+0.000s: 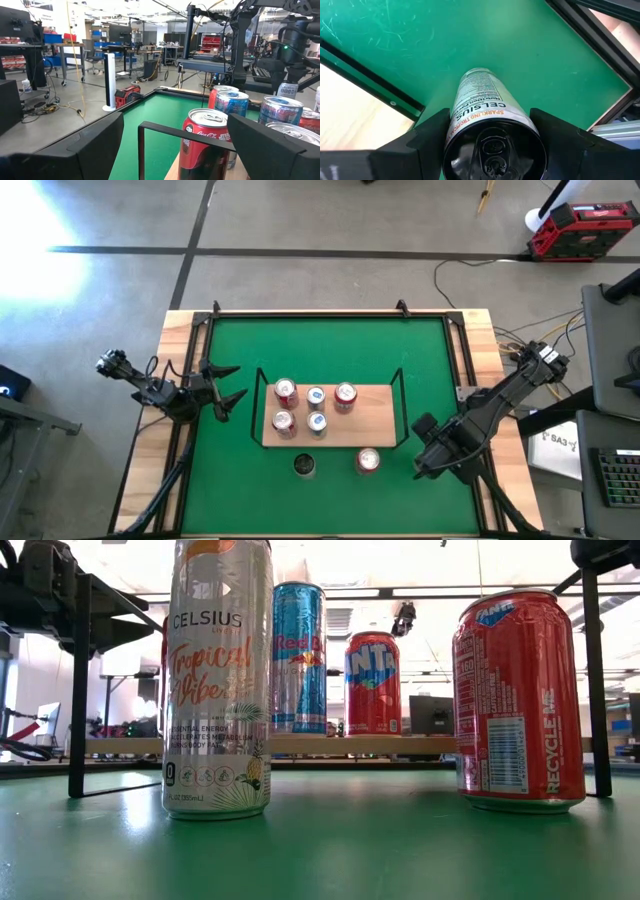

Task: Place canned beverage on shelf
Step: Put the right white soda can on the shelf

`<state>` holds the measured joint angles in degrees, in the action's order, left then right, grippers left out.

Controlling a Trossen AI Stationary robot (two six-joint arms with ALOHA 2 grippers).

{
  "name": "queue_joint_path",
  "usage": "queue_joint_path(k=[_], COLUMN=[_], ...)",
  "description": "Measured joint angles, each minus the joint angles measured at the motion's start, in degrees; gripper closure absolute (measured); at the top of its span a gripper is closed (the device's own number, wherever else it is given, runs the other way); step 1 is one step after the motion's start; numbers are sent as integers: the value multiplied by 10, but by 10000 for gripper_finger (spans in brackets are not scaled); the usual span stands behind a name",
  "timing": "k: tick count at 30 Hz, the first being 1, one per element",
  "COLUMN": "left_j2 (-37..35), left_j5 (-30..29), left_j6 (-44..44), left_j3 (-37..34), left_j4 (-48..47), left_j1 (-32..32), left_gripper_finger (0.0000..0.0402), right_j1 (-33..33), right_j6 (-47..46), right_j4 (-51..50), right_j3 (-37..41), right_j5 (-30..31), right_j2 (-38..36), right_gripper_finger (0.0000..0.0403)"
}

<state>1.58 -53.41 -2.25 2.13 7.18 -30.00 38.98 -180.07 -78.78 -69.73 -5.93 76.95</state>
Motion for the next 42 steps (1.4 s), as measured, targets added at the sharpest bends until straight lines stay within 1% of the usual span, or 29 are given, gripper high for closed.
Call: queue_joint_path(k=[4,9,14,17,24,30,32,37,39,42], left_j2=[0,0,0,0,0,0,0,0,0,0], left_j5=[0,0,0,0,0,0,0,0,0,0], left_j6=[0,0,0,0,0,0,0,0,0,0], left_j3=[0,0,0,0,0,0,0,0,0,0], left_j4=[0,0,0,0,0,0,0,0,0,0], left_j1=[0,0,0,0,0,0,0,0,0,0], left_gripper_finger=[61,61,61,61,61,61,61,61,61,61], right_j1=[0,0,0,0,0,0,0,0,0,0], right_j6=[8,72,30,26,2,10,50,211,292,448], right_j4=[-3,-3,-3,-4,-4,-7,-6,-7,-7,-5], right_j3=[0,0,0,0,4,4,4,-3,-3,-3], right_j5=[0,-1,-6,-6,-1,-1,0,-1,-1,0], right_j2=[0,0,0,0,2,3,3,2,0,-1], right_gripper_finger=[156,146,118,105,99,92,83,76,76,76])
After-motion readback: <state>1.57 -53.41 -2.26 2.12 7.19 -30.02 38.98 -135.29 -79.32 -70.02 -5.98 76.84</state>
